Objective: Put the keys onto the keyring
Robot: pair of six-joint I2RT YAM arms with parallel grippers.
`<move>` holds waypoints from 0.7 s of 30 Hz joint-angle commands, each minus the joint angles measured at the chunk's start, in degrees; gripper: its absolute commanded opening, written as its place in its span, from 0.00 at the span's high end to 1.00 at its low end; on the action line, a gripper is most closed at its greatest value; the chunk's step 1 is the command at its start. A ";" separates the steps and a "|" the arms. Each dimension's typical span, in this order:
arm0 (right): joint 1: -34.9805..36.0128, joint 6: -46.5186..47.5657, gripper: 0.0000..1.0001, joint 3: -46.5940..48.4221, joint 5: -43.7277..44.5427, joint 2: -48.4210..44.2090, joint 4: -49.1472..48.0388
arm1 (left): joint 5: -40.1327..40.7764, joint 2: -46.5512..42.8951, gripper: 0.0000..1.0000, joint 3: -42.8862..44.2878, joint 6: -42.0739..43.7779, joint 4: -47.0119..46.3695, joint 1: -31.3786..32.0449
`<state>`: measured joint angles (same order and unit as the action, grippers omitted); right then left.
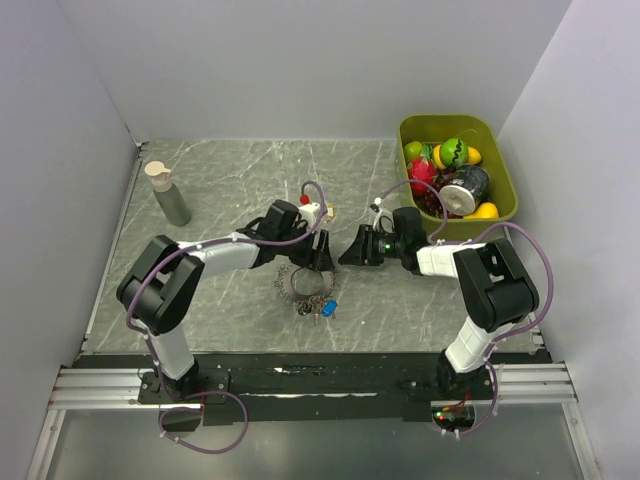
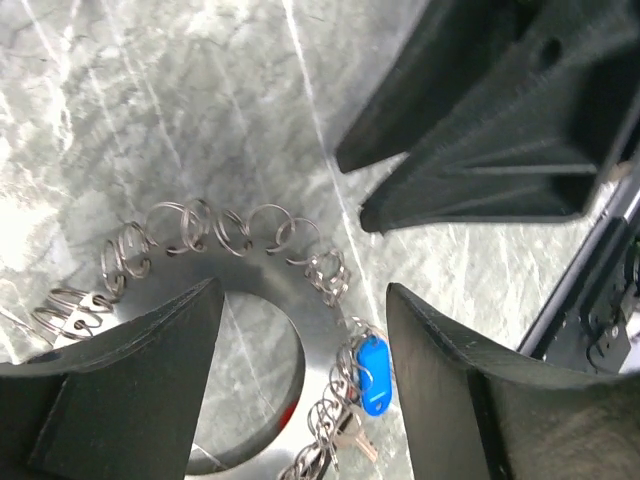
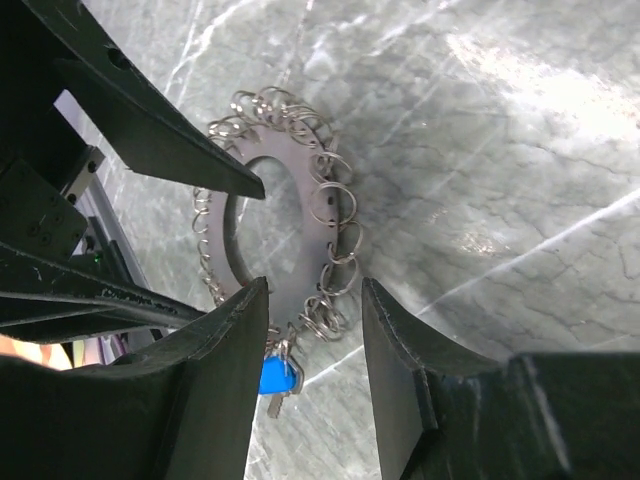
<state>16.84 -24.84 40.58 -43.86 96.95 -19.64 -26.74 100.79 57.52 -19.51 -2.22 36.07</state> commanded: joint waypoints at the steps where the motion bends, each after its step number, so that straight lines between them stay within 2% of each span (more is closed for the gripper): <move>1: -0.14 0.06 0.50 2.31 1.32 0.96 1.97 | 2.04 1.94 0.29 2.43 -3.59 -0.77 -0.74; 7: -0.23 0.41 0.51 2.23 1.32 0.88 2.41 | 0.99 3.61 0.35 1.46 -8.61 -4.55 -1.53; 10: -0.14 0.32 0.51 2.40 1.23 0.88 2.59 | 0.29 4.85 0.44 1.90 -10.11 -5.51 -1.53; 15: -0.23 0.41 0.51 2.40 1.14 1.05 2.68 | -0.77 6.52 0.64 2.95 -11.17 -6.14 -1.53; 21: -0.49 0.41 0.51 2.05 0.97 0.79 2.32 | 1.25 8.02 0.65 4.09 -10.82 -4.29 -1.53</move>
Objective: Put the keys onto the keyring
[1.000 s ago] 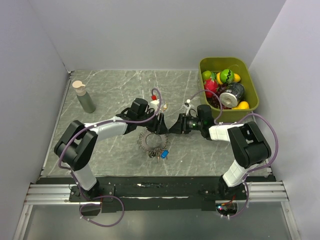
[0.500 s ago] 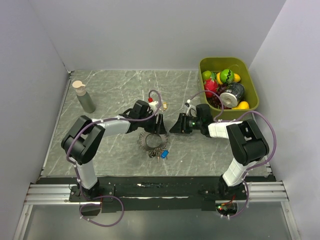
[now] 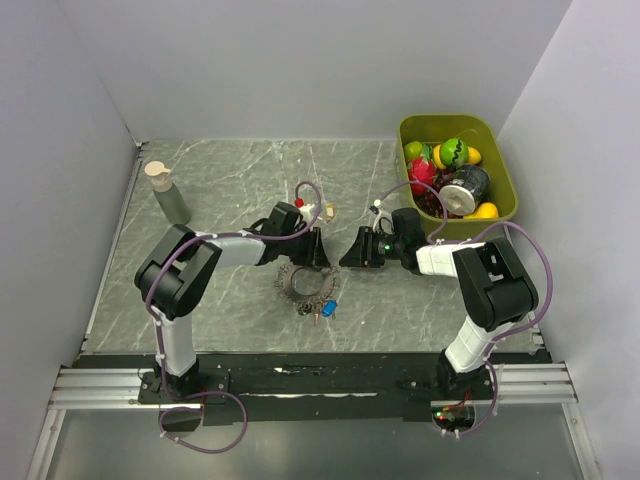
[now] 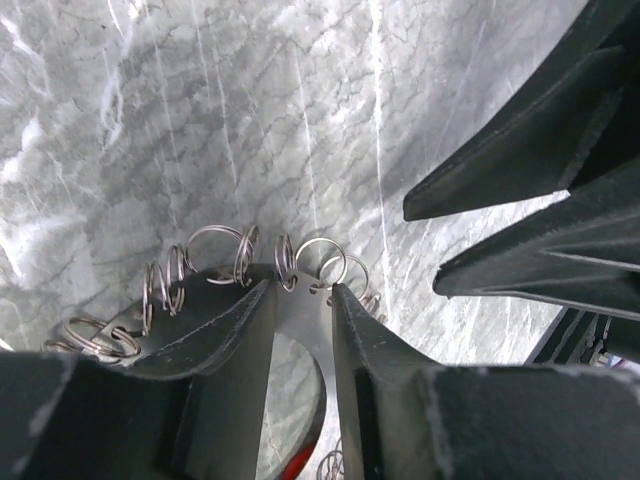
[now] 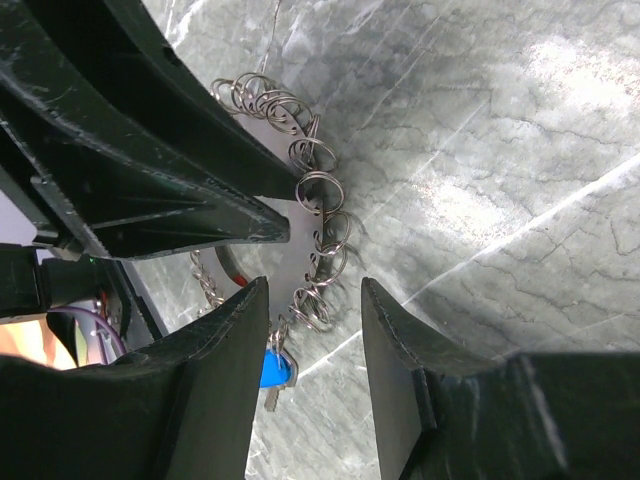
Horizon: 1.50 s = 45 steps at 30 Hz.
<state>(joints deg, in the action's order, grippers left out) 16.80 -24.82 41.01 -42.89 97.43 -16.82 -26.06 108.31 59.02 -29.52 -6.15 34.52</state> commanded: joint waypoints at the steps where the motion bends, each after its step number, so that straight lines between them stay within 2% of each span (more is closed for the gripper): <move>1: -0.54 0.38 0.51 1.61 0.00 0.22 -0.50 | 0.75 0.58 0.64 2.59 -0.72 -0.18 0.02; 5: -0.54 0.38 0.51 1.44 -0.17 -0.13 -0.84 | 1.37 1.20 0.64 2.85 -0.54 -0.35 0.02; 9: -0.71 0.47 0.51 1.44 -0.26 0.04 -0.76 | 1.46 3.39 0.69 3.73 -0.63 -0.70 0.02; 10: -0.71 0.39 0.51 1.26 -0.26 -0.13 -0.85 | 1.37 3.66 0.76 3.99 -0.63 -0.79 0.02; 16: -0.80 0.38 0.52 0.91 -0.35 -1.36 -1.02 | 1.46 4.72 0.99 4.61 0.69 -0.53 0.11; 22: -1.24 1.96 0.51 1.00 -2.10 -6.00 -1.11 | 0.84 -1.07 0.99 3.12 5.52 -0.88 0.11; 26: -1.42 4.69 0.50 1.35 -7.28 -10.32 -2.78 | -0.47 -6.61 0.99 0.40 10.52 -1.40 0.19; 34: -1.33 7.06 0.43 1.35 -17.65 -21.92 -7.61 | -1.26 -23.57 0.99 -6.29 18.69 -0.71 0.54; 39: -0.54 6.54 0.46 2.92 -22.67 -26.23 -9.64 | -4.60 -32.98 0.99 -8.57 23.89 -0.09 1.33; 41: 0.86 7.24 0.47 3.80 -24.16 -27.02 -9.20 | -6.01 -36.31 0.99 -9.10 26.78 -0.26 1.86; 45: 4.28 12.24 0.49 8.98 -23.29 -29.04 0.34 | -7.86 -40.80 0.99 -10.59 31.45 -0.88 2.83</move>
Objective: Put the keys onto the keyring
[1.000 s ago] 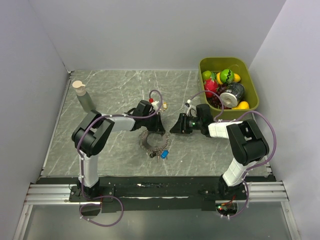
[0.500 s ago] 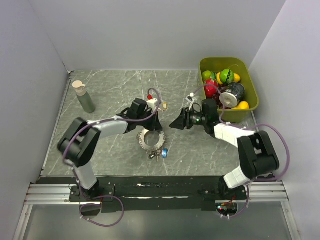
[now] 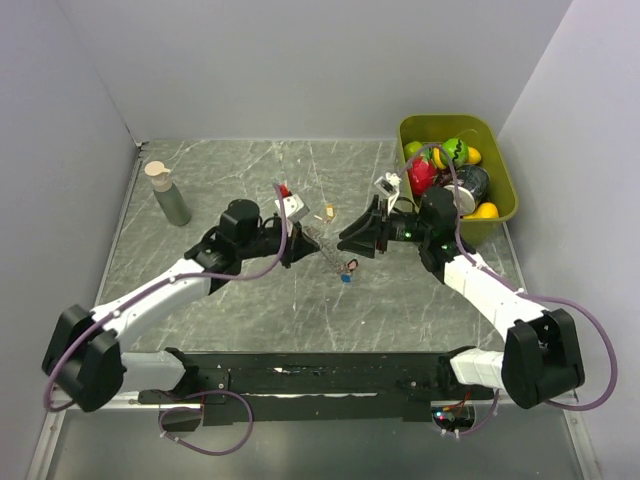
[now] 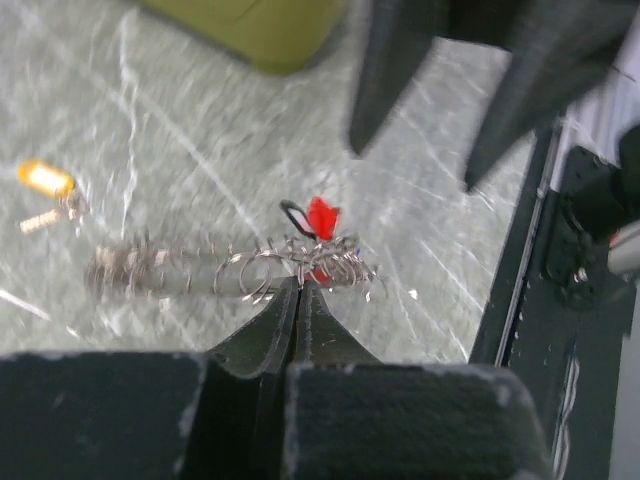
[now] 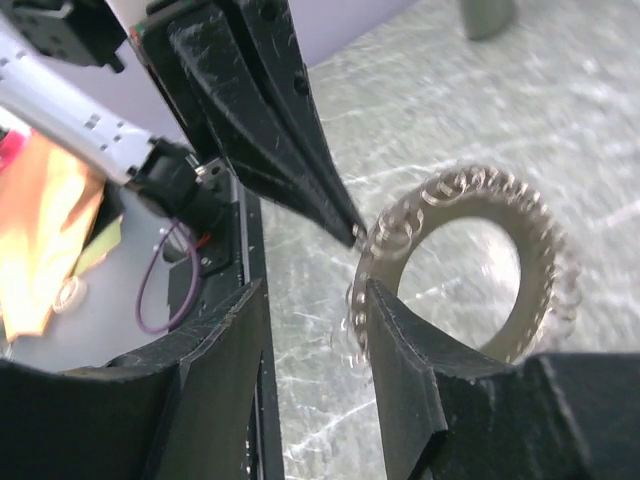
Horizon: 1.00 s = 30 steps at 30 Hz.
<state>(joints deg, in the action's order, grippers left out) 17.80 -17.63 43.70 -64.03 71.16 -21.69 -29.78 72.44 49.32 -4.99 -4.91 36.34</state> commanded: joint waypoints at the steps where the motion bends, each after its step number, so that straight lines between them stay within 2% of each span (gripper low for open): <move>1: 3.99 7.41 0.49 7.18 -1.46 -3.12 6.91 | -4.93 -5.55 0.99 -0.98 7.71 -2.39 1.19; 4: 6.71 11.12 0.49 9.47 0.83 -4.09 12.02 | -7.04 -7.40 0.99 -1.33 8.68 -3.35 1.45; 15: 8.74 16.13 0.56 11.05 0.40 -4.53 17.91 | -18.28 -12.32 0.99 -1.95 9.13 -7.57 1.81; 21: 9.00 16.57 0.57 11.23 -0.48 -4.97 18.79 | -18.03 -13.65 0.99 -1.77 8.69 -8.28 2.07; 26: 10.76 19.38 0.53 13.33 -0.05 -5.06 23.08 | -18.21 -12.68 0.99 -0.54 8.51 -7.66 2.16; 30: 11.55 18.86 0.52 12.90 0.22 -5.76 22.40 | -18.38 -12.50 0.99 -0.01 9.12 -7.05 2.33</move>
<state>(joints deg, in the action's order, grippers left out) 28.82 0.19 54.02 -63.70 67.33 0.80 -46.26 60.49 46.94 2.92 -8.58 38.30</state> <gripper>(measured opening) 0.478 0.022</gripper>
